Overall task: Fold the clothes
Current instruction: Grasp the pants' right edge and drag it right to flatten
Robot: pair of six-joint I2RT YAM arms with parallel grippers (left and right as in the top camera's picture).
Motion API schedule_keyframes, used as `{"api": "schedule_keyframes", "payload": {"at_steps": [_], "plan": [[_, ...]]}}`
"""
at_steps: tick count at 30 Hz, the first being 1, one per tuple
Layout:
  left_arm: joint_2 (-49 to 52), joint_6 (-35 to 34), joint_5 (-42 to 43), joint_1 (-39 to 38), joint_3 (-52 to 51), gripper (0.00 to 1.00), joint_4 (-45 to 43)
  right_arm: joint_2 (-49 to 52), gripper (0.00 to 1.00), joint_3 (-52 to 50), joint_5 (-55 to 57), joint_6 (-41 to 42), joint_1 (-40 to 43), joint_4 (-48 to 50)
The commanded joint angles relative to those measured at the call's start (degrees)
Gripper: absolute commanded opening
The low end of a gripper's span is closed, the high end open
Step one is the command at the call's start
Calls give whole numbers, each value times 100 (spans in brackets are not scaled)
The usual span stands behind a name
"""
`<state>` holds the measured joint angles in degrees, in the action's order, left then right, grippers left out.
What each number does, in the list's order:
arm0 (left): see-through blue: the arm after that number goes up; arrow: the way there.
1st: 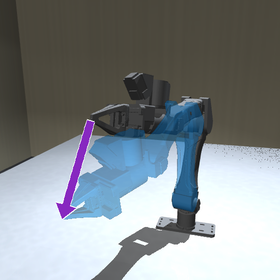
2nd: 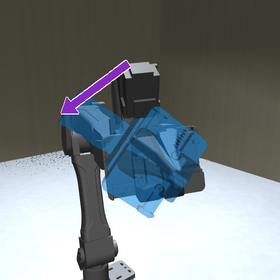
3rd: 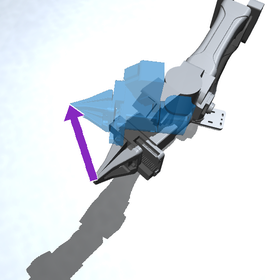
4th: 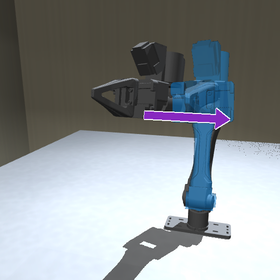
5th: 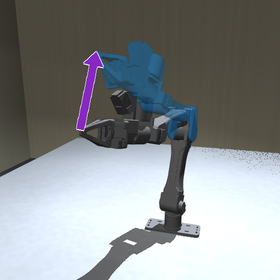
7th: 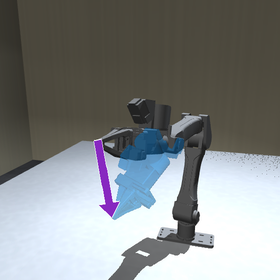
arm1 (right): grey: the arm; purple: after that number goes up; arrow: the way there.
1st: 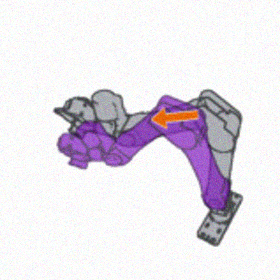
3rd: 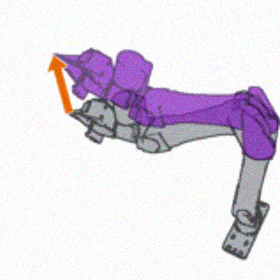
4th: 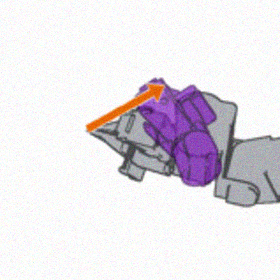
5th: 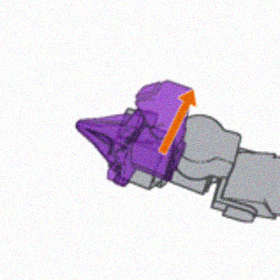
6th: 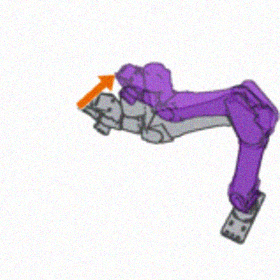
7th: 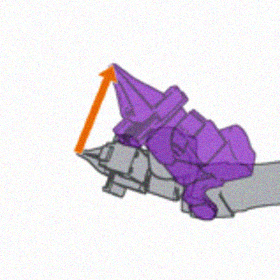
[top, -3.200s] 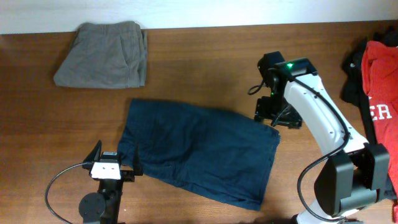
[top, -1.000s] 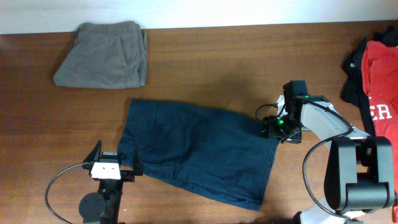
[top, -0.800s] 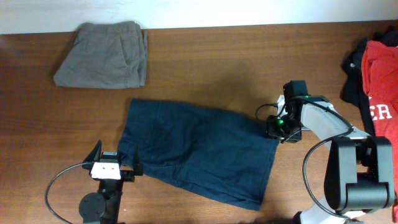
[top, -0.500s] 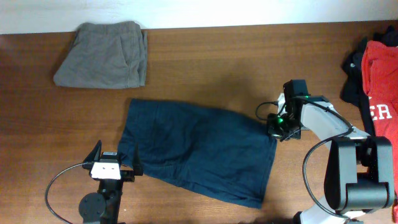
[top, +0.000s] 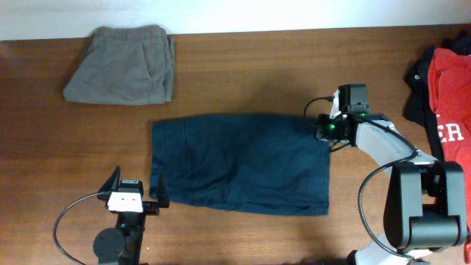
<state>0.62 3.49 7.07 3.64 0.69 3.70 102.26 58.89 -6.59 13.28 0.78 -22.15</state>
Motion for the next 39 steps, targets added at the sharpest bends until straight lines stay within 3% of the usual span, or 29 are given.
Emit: {"api": "schedule_keyframes", "payload": {"at_steps": [1,8,27,28,30,32,34,36,39], "plan": [[-33,72,61,13,-17,99,24,-61,4,-33,240,127,37,332],[-33,72,61,13,-17,99,24,-61,4,-31,918,380,50,957],[-33,72,61,13,-17,99,26,-61,4,-33,1543,870,199,612],[-33,70,61,13,-17,99,26,-61,10,-31,1543,868,199,621],[-33,72,61,13,-17,99,24,-61,38,-31,1541,839,199,647],[-33,72,61,13,-17,99,24,-63,56,-17,1526,800,199,647],[-33,72,61,13,-17,99,24,-66,84,39,1523,802,199,584],[-33,72,61,13,-17,99,24,-76,98,199,1523,802,199,387],[-33,72,61,13,-17,99,26,-142,99,638,1526,804,199,-181]]}}
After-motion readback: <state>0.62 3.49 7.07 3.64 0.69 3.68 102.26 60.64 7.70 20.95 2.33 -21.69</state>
